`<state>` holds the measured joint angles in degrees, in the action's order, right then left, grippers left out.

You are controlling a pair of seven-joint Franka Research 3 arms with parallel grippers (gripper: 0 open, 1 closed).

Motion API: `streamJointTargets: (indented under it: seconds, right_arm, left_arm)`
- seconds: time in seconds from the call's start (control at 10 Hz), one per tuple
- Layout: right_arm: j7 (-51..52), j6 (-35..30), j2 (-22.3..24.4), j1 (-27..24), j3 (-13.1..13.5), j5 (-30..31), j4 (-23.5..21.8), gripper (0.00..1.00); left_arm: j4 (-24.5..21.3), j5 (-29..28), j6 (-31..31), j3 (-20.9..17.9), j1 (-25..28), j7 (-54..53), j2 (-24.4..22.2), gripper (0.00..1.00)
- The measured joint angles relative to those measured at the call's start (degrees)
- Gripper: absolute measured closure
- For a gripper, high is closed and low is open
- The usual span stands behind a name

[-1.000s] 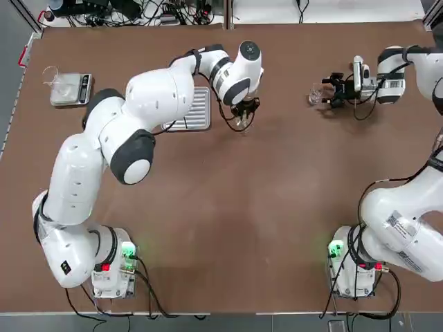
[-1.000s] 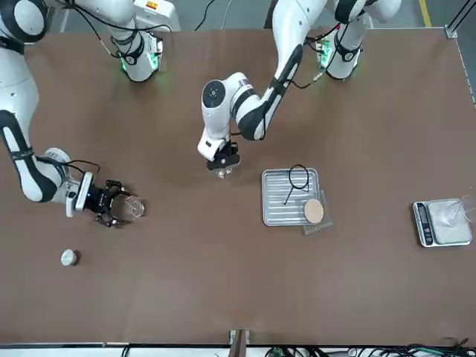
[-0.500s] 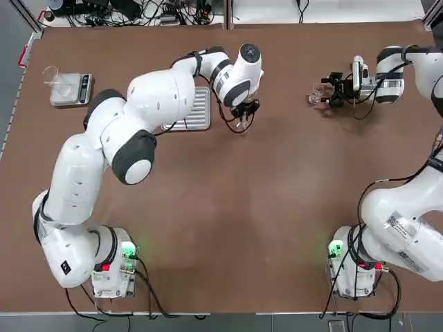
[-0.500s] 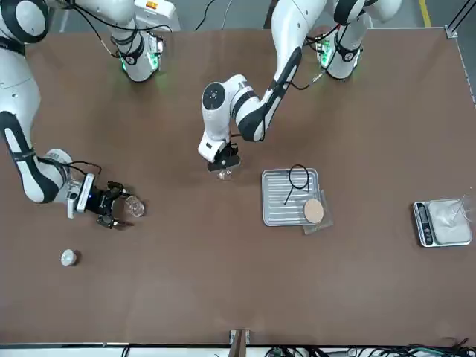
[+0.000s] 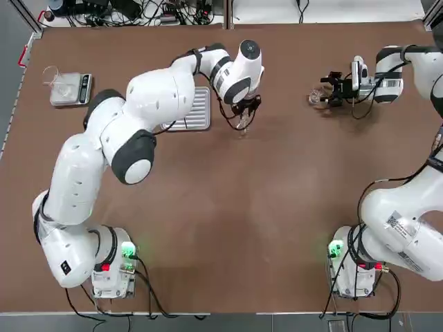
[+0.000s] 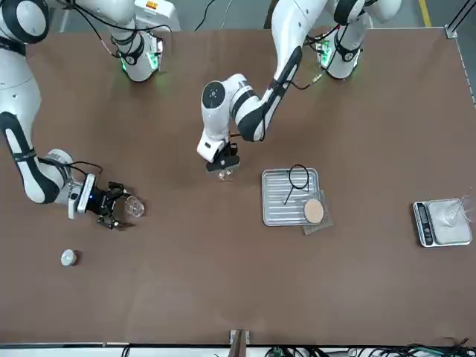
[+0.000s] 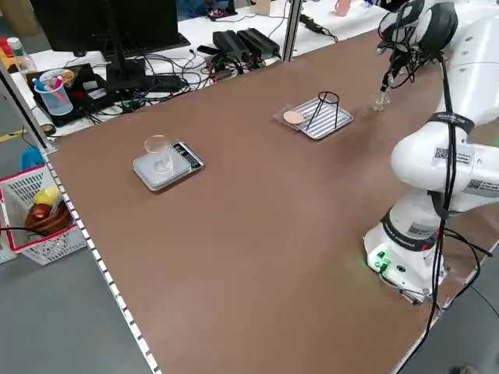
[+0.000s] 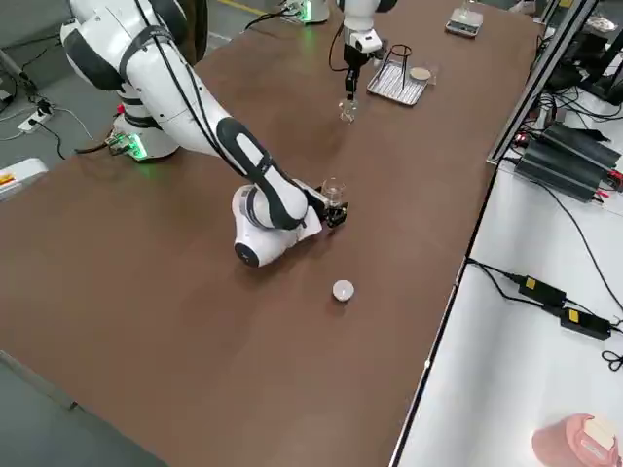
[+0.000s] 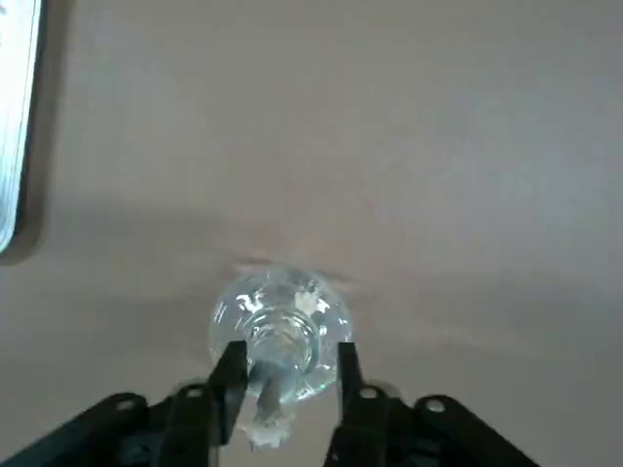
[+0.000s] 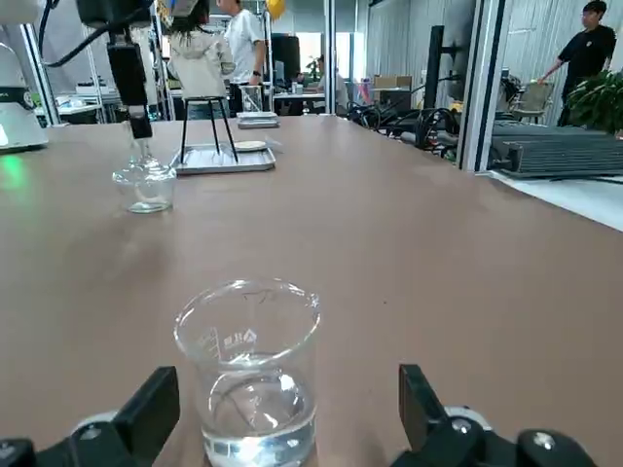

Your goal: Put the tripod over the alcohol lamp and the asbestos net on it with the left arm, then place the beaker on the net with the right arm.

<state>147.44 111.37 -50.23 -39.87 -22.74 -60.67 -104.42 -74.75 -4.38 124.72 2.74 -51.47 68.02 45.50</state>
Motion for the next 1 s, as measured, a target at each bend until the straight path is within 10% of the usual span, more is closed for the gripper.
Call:
streamJointTargets:
  seconds: [0.5,1.0]
  right_arm:
    - [0.48,0.0,0.0,0.82,-0.01,-0.06,-0.07,0.01]
    - [0.84,0.04,-0.02,0.89,0.03,-0.11,-0.29,0.01]
  left_arm:
    - [0.61,-0.01,-10.38,-0.67,7.74,-3.87,-10.8,0.35]
    - [-15.38,-0.01,-8.57,-0.41,20.42,-16.76,-20.97,0.36]
